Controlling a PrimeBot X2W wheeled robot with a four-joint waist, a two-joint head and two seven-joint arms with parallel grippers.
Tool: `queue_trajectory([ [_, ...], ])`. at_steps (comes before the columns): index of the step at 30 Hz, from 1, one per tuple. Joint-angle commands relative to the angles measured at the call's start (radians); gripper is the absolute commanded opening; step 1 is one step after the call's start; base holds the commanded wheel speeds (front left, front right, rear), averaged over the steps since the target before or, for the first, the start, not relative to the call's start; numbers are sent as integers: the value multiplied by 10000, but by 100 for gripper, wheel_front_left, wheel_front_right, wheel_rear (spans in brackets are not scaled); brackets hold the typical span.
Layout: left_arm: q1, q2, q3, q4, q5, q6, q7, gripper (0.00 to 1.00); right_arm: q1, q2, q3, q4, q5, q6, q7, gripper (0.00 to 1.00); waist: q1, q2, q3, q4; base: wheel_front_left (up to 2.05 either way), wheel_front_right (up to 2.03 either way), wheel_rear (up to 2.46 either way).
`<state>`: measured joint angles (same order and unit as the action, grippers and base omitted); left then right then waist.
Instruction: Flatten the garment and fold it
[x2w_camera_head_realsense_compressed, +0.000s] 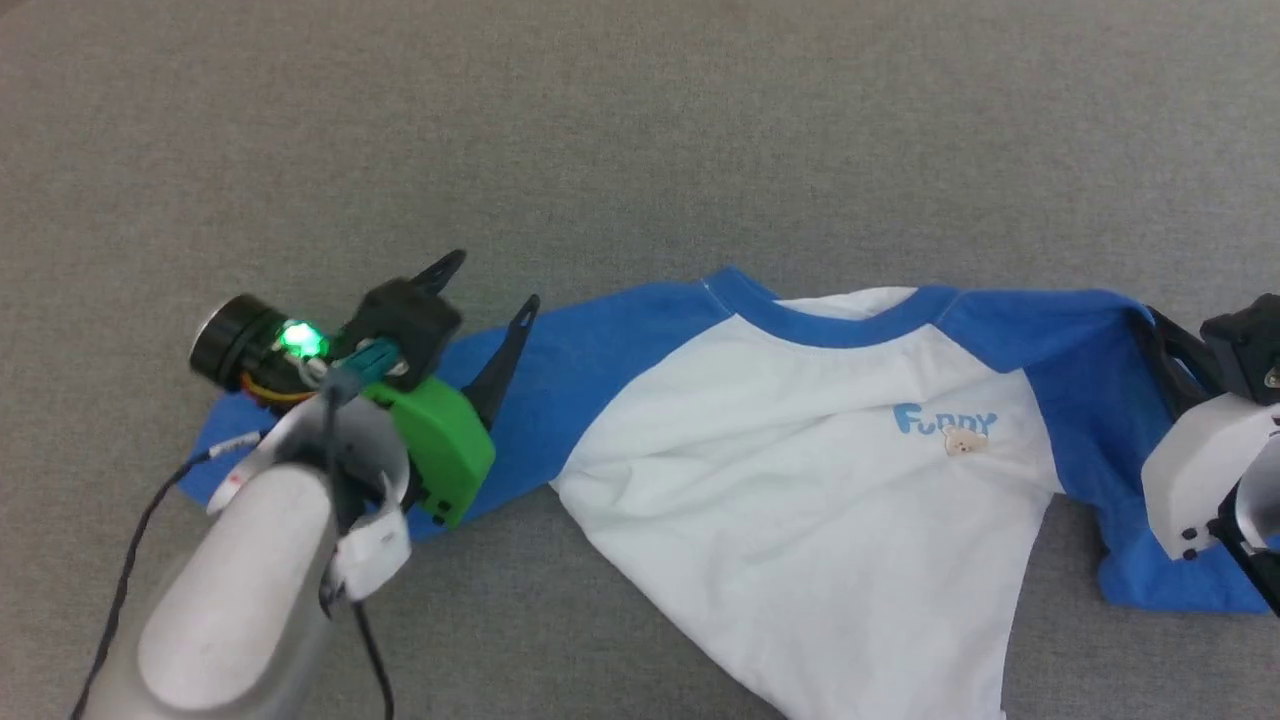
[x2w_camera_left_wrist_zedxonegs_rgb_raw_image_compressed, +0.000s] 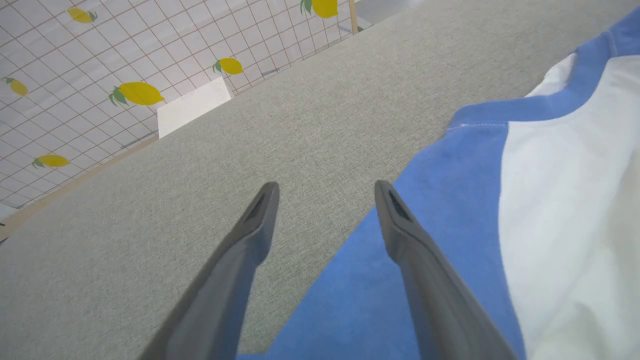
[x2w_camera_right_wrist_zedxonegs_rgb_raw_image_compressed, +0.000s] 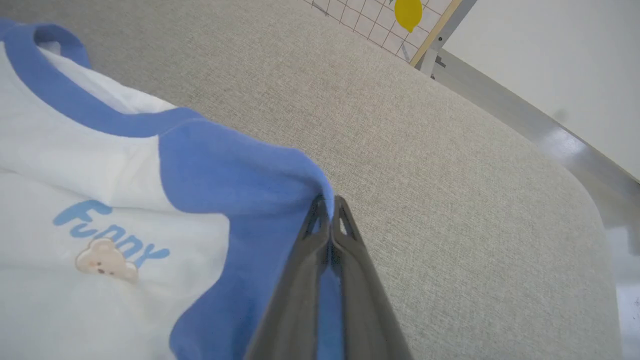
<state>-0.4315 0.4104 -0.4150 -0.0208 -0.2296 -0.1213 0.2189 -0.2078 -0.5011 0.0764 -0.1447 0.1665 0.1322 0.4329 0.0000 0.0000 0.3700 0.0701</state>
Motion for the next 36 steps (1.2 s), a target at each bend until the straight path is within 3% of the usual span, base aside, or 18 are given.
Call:
queue_trajectory([
  [1,-456,180,-343,278,-135,-55,202,100,-221,6,71,-52,-42,-15,43,0,0,0,379,-90,0,0,0],
  [7,-1827,955,-2285,1278,-1309,-89,1473,100,-612,-25,281,-83,-12,-15,160,0,0,0,911,-325,0,0,0],
  [16,-2701,1526,-3709,2342,-2409,-92,2214,100,-788,2,245,-87,-8,-15,194,0,0,0,1241,-553,0,0,0],
  [17,-2704,1544,-3916,2434,-2592,-92,2334,34,-796,13,252,-81,-9,-15,191,0,0,0,1246,-573,0,0,0],
  [18,-2704,1576,-4211,2481,-2876,-92,2527,0,-806,28,264,-70,-10,-15,186,0,0,0,1241,-594,0,0,0],
  [22,-2786,1820,-4944,2339,-3873,-93,2939,0,-879,70,273,-30,-34,-15,154,0,0,0,1174,-621,0,0,0],
  [27,-2844,2091,-5341,2087,-4543,-93,2715,0,-912,145,234,96,-61,-15,27,0,0,0,951,-558,0,0,0],
  [30,-2883,2117,-5088,2080,-4438,-3,1770,0,-915,260,210,200,-95,-15,-149,0,0,0,757,-509,0,0,0],
  [36,-2680,1805,-4024,2140,-4401,869,-667,0,-1031,529,95,321,-281,-15,-682,0,0,0,277,-473,0,0,0],
])
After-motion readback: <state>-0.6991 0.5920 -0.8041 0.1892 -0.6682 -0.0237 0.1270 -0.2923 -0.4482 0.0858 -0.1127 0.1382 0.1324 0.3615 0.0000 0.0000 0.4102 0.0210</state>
